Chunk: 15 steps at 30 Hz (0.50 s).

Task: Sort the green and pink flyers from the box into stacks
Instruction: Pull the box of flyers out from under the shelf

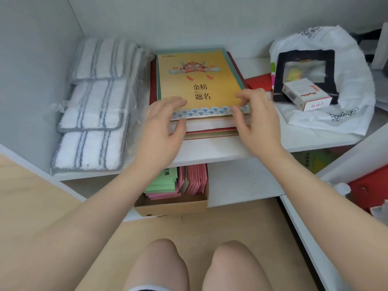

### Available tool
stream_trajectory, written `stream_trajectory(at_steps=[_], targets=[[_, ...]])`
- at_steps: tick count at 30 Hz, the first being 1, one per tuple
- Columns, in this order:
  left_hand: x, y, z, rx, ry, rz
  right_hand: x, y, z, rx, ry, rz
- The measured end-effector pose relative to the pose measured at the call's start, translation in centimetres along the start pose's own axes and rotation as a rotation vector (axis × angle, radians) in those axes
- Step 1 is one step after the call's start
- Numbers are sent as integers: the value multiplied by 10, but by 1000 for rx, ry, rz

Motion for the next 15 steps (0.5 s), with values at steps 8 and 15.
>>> stream_trajectory(at_steps=[8,15], targets=[[130,-21,-27,-156,-249,-455,154,-20,-93,-91,-744,50],[155,-182,-37,-312,-159,354,210,49,-176,-141,-801,-671]])
Point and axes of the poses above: each hand's wrist, its own x-axis away from the middle knuckle, its own z-axis out of the back of the hand, y = z × x, the point moved 8 cm from there along -x, towards the middle knuckle, and after that the axes turned 10 degrees about x, right-handed, at the moved point
